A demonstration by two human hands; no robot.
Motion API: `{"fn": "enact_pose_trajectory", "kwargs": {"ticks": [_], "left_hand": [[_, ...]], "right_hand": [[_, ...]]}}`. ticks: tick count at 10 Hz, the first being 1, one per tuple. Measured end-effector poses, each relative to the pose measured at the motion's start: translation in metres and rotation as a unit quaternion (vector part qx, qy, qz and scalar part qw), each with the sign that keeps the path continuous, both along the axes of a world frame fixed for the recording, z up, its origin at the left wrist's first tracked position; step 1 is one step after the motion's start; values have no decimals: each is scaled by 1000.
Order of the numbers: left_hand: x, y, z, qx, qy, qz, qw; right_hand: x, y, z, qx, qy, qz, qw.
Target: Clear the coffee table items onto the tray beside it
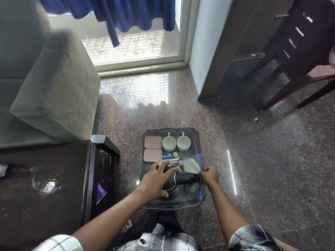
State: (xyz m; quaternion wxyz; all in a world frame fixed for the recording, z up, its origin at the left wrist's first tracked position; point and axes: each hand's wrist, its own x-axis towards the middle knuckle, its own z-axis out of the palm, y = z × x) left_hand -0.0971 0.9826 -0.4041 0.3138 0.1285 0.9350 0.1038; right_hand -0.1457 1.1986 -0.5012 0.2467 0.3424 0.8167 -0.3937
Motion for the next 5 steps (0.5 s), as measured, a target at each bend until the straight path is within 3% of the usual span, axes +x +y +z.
{"fn": "enact_pose_trajectory", "kwargs": {"ticks": [1,3,5], "left_hand": [[0,0,0,3,5,0,1000],[4,-9,-3,38,21,7,999],[11,-40,1,177,23,184,966]], "right_hand": [[3,6,8,-64,-25,-56,996],[-2,0,52,-64,88,-61,992],[4,-67,98,-103,246,74,961]]}}
